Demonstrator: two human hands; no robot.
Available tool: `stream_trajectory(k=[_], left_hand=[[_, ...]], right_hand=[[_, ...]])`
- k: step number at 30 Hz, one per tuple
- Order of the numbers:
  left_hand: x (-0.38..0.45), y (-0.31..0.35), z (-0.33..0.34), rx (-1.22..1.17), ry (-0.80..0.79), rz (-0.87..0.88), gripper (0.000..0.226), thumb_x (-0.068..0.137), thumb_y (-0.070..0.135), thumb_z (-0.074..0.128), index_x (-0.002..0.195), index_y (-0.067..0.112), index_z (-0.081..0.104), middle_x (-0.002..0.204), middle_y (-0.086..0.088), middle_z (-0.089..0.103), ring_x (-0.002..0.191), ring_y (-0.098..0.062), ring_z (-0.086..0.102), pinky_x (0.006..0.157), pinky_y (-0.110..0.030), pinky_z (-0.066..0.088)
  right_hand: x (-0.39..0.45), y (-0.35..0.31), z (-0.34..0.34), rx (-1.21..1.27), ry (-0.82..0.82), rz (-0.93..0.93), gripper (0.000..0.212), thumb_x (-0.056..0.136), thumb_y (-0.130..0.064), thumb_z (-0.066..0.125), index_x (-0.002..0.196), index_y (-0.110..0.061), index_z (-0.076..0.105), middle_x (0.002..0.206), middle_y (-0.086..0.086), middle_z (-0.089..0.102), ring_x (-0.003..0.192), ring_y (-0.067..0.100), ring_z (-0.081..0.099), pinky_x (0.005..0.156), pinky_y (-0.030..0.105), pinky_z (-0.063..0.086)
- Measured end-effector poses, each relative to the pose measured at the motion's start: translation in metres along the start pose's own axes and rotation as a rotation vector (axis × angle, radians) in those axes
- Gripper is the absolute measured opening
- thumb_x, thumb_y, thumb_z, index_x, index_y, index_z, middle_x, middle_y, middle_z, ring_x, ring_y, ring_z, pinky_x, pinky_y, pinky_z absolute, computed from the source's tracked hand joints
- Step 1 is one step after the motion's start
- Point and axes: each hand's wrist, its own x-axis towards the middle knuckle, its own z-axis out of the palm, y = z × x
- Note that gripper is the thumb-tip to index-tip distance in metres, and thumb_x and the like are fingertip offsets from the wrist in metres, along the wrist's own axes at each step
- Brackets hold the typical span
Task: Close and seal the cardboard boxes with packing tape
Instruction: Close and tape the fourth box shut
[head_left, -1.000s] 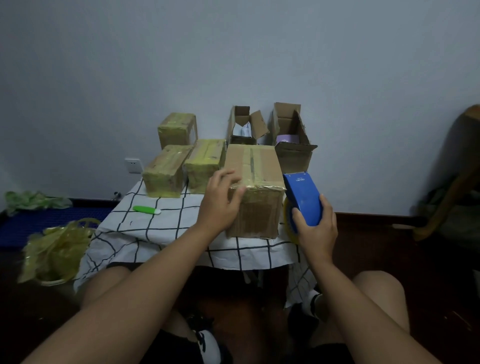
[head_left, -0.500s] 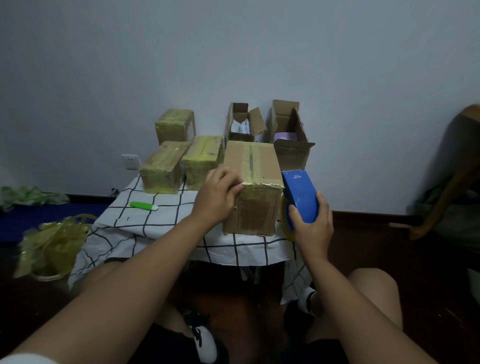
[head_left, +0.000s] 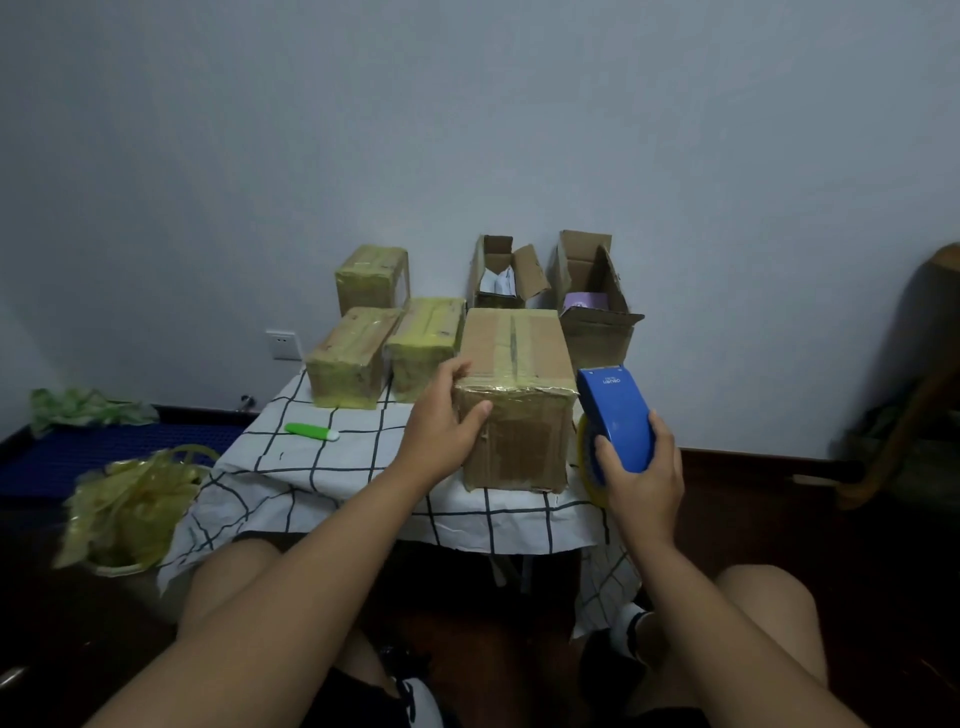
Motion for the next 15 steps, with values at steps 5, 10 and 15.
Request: stream_trajectory(k=[5,10,15], left_hand=[[-0.022,-0.001,0.016,-0.232,0.308,-0.256,0.030,0.093,0.022,0.066,0.118,0.019,0.050,0.113,0.008,0.056,0.095,-0.005,0.060,0.070,-0.003,0.041],[-0.029,0.001,0.025,-0.237,0.378,-0.267,0.015,0.096,0.026,0.061,0.102,0.018,0.050,0.094,0.017,0.057,0.079,-0.001,0.060,0.060,-0.003,0.039],[-0.025,0.000,0.027,-0.229,0.364,-0.268,0.012,0.097,0.029,0.059,0.104,0.020,0.055,0.095,0.015,0.058,0.079,0.005,0.055,0.061,0.000,0.037]], right_hand=[[0.001,0.000,0.000,-0.005,0.003,-0.004,0.068,0.088,-0.029,0.074,0.146,-0.023,0.041,0.139,0.005,0.045,0.110,0.010,0.043,0.087,0.027,0.040],[0.001,0.002,0.000,-0.005,-0.001,-0.011,0.069,0.087,-0.029,0.074,0.146,-0.023,0.039,0.140,0.005,0.045,0.113,0.010,0.044,0.087,0.029,0.042],[0.001,0.002,0.000,-0.018,0.000,-0.022,0.069,0.088,-0.029,0.073,0.147,-0.022,0.039,0.140,0.006,0.044,0.112,0.009,0.042,0.088,0.028,0.040]])
